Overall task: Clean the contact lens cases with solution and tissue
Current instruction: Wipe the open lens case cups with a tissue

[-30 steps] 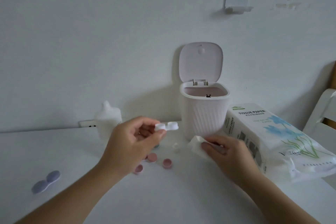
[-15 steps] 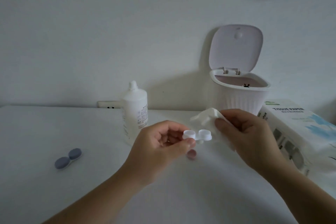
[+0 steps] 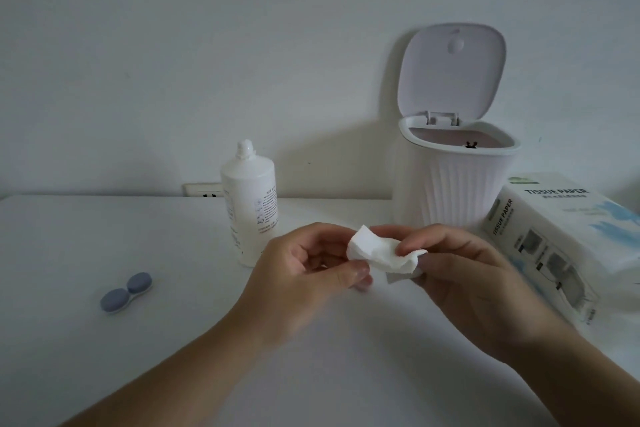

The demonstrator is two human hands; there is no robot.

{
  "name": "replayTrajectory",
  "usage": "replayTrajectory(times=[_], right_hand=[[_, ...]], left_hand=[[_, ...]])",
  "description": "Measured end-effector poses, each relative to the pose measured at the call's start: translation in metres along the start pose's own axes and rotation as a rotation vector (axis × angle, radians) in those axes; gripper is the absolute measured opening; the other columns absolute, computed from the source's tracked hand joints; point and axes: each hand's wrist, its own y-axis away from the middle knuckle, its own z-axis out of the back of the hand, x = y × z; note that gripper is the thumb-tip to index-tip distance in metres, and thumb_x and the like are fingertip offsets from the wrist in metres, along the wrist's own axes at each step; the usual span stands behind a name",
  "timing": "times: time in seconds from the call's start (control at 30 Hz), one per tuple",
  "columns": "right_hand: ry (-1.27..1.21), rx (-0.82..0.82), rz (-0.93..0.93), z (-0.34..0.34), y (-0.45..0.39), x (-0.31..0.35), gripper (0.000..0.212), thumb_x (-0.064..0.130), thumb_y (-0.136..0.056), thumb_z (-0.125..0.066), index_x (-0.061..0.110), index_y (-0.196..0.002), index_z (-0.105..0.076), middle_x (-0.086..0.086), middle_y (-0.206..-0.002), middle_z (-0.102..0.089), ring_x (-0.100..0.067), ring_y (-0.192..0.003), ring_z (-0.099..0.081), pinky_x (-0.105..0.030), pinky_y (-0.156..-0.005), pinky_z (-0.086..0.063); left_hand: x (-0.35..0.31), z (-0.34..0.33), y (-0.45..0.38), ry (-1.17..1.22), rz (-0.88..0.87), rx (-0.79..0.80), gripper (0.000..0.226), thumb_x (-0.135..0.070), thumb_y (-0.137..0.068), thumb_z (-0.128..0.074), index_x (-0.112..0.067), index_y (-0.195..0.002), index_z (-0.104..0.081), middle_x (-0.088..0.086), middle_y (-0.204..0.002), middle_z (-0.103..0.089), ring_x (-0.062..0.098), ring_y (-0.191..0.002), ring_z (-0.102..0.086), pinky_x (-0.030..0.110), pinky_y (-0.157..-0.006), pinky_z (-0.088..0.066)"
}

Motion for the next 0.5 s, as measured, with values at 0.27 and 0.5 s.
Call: replayTrajectory(times=[0.27, 0.5], right_hand=[[0.238, -0.22, -0.007, -0.012, 0.002, -0.001, 0.032, 0.017, -0.072, -0.087, 0.009, -0.072, -0.056, -0.02, -0.089, -0.077, -0.023, -0.073, -0.073, -0.022, -0.061, -0.055], [0.467, -0.157, -0.18, -0.017, 0.002, 0.003, 0.031, 0.037, -0.076, -0.075, 0.012, -0.095, -0.077, -0.014, -0.088, -0.078, -0.029, -0.079, -0.073, -0.03, -0.074, -0.056]], left_hand=[[0.002, -0.004, 0.006, -0.193, -0.119, -0.018, 0.028, -0.022, -0.076, -0.083, -0.032, -0.102, -0.076, -0.003, -0.095, -0.078, 0.014, -0.089, -0.075, 0.02, -0.08, -0.057], [0.002, 0.0, 0.007, -0.411, -0.247, -0.025, 0.031, -0.012, -0.082, -0.081, -0.032, -0.105, -0.074, -0.016, -0.095, -0.077, 0.005, -0.087, -0.074, 0.012, -0.077, -0.054]])
